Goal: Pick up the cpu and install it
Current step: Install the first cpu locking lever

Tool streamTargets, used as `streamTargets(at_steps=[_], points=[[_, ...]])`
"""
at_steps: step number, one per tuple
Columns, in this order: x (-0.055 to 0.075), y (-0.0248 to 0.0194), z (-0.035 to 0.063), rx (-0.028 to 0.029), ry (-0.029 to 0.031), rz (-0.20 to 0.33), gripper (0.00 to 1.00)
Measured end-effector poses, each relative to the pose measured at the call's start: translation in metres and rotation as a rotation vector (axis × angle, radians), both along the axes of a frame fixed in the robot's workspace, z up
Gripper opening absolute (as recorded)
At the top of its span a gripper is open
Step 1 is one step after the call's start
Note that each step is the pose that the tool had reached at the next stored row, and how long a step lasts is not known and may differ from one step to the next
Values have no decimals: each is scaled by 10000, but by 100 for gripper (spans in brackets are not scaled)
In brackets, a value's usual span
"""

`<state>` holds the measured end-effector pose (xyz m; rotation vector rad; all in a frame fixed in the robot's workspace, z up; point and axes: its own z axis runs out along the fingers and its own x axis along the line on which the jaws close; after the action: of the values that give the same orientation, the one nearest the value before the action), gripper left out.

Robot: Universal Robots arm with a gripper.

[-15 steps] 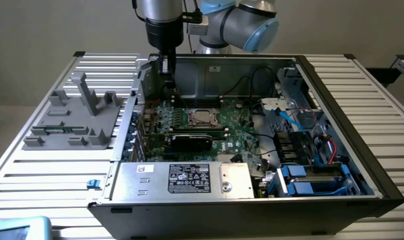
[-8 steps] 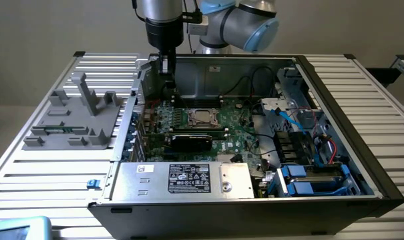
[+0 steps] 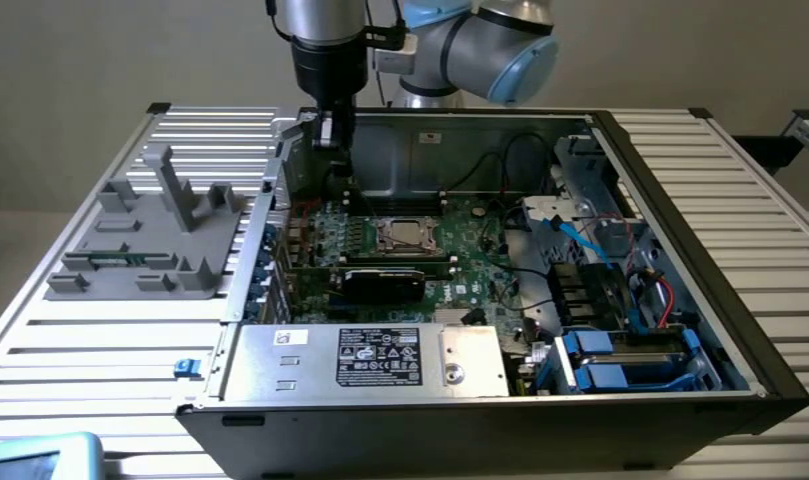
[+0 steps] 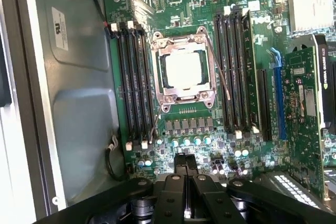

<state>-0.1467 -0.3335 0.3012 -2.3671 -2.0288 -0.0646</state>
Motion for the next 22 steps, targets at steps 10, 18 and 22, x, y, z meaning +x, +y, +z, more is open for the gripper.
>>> streamTargets(at_steps=[10,18,22], points=[[-1,-1,-1,-3,3,-1646,11],[0,0,-5,1,0,-2988,11],[0,0,-4,0,1,-3624,11]])
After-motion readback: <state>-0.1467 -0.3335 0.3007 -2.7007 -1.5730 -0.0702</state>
